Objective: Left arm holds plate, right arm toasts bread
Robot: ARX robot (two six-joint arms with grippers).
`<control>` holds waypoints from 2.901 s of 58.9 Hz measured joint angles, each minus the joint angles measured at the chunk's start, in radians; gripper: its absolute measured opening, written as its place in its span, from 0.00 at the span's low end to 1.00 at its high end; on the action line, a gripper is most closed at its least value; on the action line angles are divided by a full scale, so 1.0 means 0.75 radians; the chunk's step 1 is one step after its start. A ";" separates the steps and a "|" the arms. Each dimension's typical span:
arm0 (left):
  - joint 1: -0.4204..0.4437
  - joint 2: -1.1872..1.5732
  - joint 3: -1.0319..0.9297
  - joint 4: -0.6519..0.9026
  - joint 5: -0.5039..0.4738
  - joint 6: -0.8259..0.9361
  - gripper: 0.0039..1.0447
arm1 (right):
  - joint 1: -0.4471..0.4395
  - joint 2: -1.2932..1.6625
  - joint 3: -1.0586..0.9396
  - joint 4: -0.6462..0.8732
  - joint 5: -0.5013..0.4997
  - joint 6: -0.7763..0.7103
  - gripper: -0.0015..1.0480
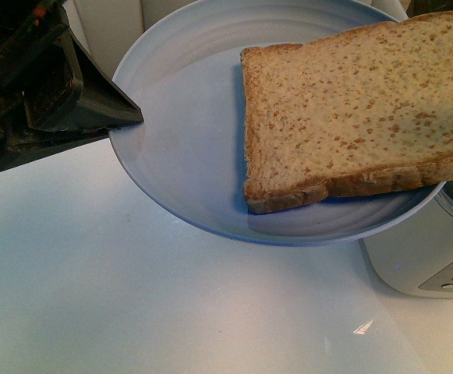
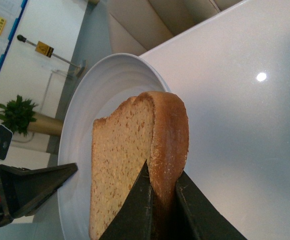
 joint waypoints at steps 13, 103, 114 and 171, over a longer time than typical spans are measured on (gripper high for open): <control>0.000 0.000 0.000 0.000 0.002 -0.003 0.03 | -0.083 -0.091 0.082 -0.069 -0.055 -0.001 0.03; -0.010 0.000 0.000 -0.009 0.005 -0.003 0.03 | -0.239 0.411 0.474 -0.225 0.487 -1.131 0.03; -0.010 0.000 0.000 -0.009 0.006 -0.003 0.03 | -0.237 0.457 0.474 -0.244 0.517 -1.141 0.03; -0.010 0.000 0.000 -0.009 0.015 -0.004 0.03 | -0.284 0.404 0.323 -0.189 0.395 -1.022 0.79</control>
